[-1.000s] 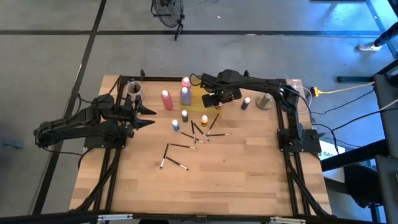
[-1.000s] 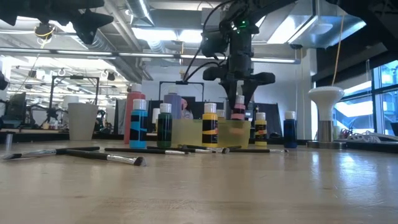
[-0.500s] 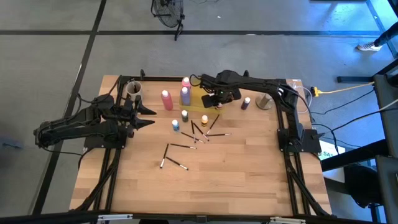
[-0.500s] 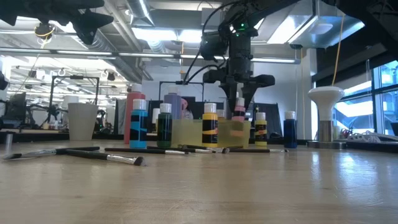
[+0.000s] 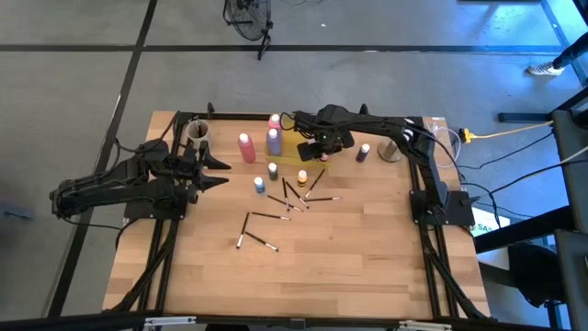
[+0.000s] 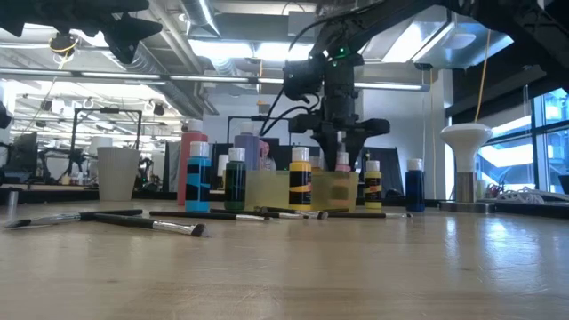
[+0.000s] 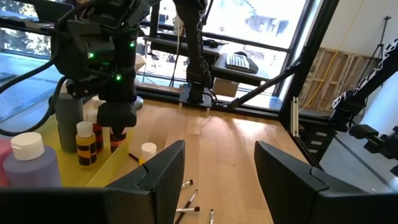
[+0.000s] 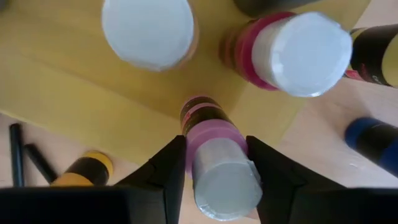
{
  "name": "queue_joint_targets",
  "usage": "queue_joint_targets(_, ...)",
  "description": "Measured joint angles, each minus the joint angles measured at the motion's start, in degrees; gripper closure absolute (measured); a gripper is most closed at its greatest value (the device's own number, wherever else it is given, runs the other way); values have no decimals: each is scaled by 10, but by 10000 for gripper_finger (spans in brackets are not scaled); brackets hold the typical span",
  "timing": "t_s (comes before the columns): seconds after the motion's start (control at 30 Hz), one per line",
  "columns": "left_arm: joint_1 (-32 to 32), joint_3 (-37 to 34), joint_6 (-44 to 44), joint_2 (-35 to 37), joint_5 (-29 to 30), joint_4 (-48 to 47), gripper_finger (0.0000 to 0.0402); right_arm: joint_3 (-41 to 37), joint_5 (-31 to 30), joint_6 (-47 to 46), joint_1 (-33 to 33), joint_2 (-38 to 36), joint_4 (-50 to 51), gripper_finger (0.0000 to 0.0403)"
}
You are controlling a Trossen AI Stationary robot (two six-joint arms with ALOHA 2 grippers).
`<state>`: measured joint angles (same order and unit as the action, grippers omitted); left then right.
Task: Pick & Place Paint Supplies
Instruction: Put the small pink paint bottle into the yellow bin, then put the silver paintbrush into the white cup
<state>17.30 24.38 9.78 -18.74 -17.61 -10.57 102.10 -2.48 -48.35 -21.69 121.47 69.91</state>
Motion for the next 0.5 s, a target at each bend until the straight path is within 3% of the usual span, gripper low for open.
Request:
queue_joint_targets(0.23,0,0,0,0,0,-4,212,0,4,12,0,0,-3,200)
queue_joint_targets(0.5,0,0,0,0,0,-5,212,0,4,25,0,0,-9,162)
